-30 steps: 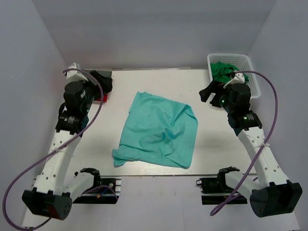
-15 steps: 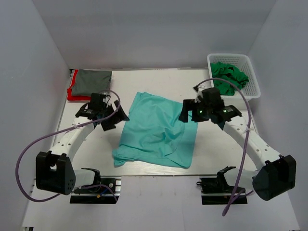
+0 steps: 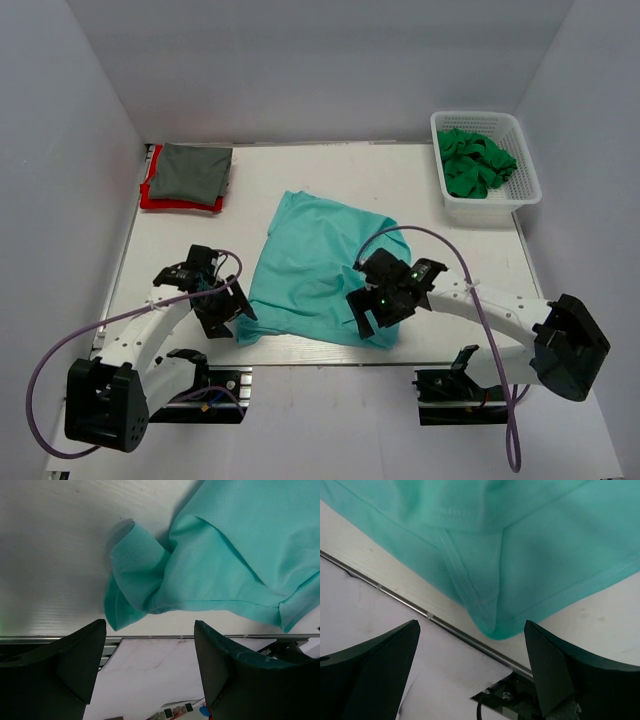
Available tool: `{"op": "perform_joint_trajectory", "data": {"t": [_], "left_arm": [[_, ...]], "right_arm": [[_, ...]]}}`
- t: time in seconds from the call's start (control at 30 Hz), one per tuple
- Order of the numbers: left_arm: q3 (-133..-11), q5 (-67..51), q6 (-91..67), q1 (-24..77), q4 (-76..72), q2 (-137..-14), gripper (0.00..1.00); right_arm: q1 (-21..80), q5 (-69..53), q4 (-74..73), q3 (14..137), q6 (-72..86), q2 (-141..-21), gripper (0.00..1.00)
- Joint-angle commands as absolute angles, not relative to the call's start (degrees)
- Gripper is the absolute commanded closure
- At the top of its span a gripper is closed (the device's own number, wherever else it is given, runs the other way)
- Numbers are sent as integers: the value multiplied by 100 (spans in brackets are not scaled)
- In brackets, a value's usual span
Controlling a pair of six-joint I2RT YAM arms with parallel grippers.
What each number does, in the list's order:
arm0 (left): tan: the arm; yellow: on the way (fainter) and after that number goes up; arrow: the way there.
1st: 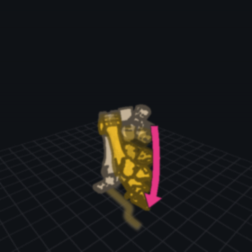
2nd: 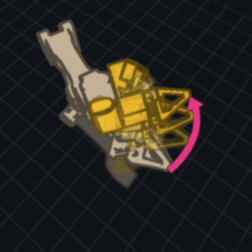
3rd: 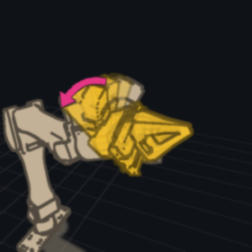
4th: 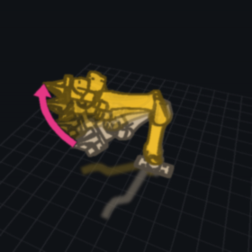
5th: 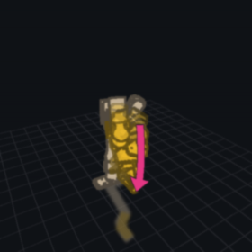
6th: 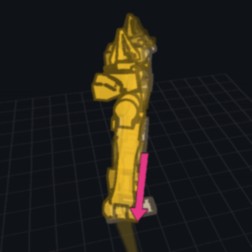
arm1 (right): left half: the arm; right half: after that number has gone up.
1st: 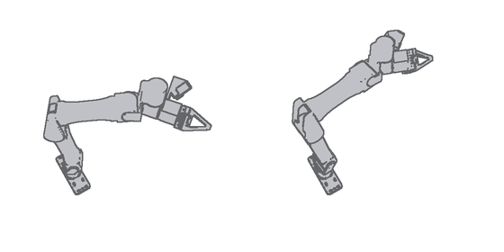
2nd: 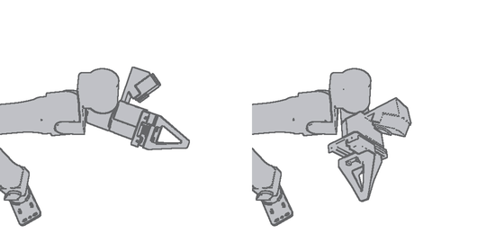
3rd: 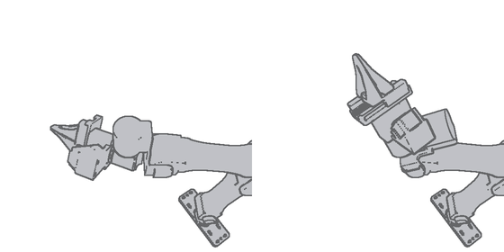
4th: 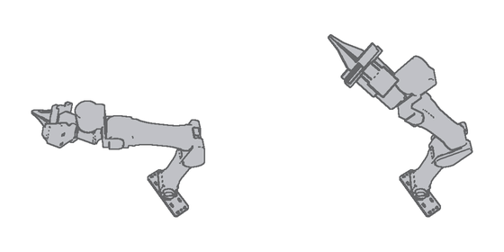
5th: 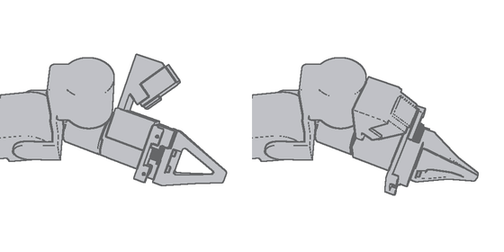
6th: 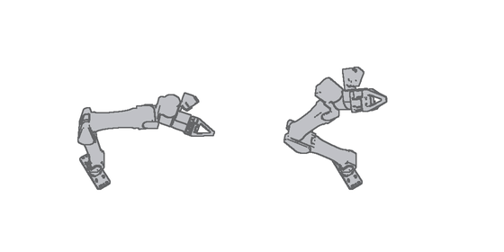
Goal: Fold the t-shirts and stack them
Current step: Flatten out the tshirt
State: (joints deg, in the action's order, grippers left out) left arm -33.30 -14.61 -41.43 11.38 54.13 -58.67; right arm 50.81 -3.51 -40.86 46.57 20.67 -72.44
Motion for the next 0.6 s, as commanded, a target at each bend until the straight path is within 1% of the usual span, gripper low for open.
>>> {"op": "perform_joint_trajectory", "data": {"t": [0.0,0.07,0.1,0.2,0.43,0.57], "left_arm": [[-3305,-1652,-4315,1143,5370,-5713,20],[-3305,-1652,-4315,1143,5370,-5879,21],[-3244,-1652,-4315,1143,5370,-5880,25],[-3129,-1652,-4368,1143,5624,-5880,31],[-3129,-1705,-4482,1248,5958,-5669,32],[-3129,-1705,-4482,1362,5907,-5958,34]], "right_arm": [[5352,-81,-4237,4413,2714,-7181,10],[5475,-26,-4201,4211,3171,-7111,10],[5493,261,-4201,4097,3277,-7102,10],[5511,378,-3781,3615,3594,-6970,10],[5511,439,-3120,3428,3630,-6908,10],[5537,808,-3006,3331,3691,-6680,10]]}}
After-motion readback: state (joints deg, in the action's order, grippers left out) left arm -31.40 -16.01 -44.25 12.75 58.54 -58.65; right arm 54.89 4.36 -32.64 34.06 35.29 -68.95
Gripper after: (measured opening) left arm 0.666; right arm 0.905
